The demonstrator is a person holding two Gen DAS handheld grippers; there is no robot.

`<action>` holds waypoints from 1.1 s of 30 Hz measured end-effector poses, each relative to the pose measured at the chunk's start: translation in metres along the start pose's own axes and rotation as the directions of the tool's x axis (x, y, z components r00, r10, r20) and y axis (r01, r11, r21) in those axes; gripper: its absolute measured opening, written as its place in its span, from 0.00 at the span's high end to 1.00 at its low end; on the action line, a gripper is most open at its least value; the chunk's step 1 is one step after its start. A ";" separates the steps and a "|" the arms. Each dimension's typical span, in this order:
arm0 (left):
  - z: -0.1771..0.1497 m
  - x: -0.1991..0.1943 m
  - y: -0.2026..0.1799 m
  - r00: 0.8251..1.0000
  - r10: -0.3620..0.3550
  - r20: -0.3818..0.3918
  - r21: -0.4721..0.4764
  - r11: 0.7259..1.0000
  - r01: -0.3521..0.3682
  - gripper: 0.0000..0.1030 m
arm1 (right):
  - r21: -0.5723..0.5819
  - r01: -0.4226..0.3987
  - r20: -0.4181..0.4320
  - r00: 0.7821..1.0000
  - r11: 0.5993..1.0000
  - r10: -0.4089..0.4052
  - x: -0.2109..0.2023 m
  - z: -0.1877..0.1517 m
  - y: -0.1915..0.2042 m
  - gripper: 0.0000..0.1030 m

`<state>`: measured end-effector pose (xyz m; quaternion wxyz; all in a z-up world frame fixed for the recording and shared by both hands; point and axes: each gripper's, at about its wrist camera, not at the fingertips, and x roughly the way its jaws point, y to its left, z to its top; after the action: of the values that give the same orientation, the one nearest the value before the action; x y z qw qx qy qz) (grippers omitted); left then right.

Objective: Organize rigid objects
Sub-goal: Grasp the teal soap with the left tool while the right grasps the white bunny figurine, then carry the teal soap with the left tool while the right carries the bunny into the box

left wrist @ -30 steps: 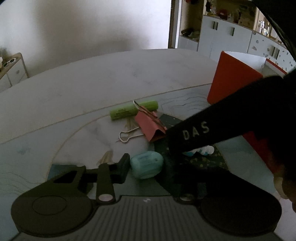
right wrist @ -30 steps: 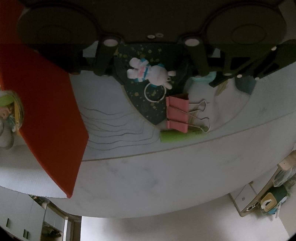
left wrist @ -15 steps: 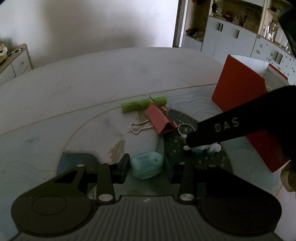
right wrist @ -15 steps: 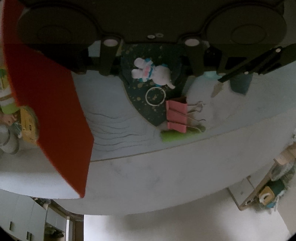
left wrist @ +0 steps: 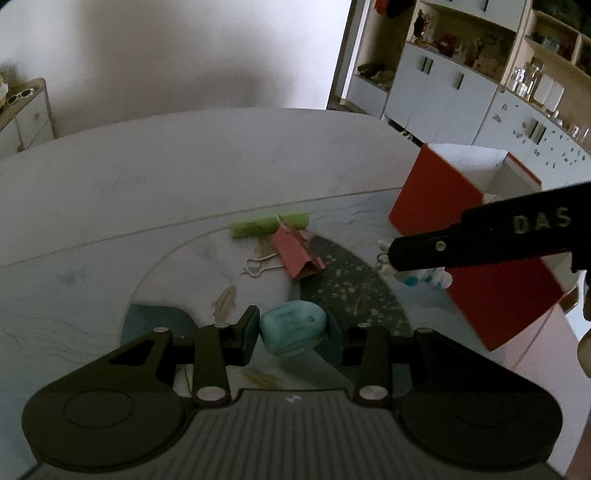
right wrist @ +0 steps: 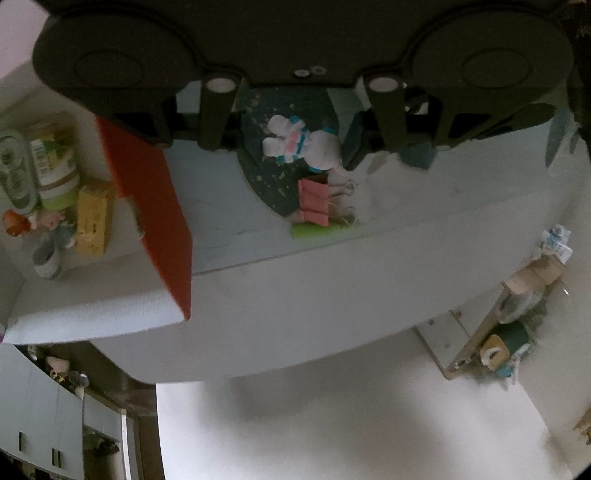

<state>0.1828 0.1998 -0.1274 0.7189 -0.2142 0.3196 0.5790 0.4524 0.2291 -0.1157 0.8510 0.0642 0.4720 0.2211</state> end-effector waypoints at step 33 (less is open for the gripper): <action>0.076 -0.028 -0.131 0.995 -0.009 0.100 0.105 0.994 -0.002 0.62 | -0.032 0.008 0.152 0.988 0.999 -0.003 -0.098 0.022 -0.122 0.55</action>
<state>0.3224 0.2006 -0.0623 0.7452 -0.1474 0.3128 0.5702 0.4641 0.0796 -0.0666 0.8861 0.0658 0.4021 0.2211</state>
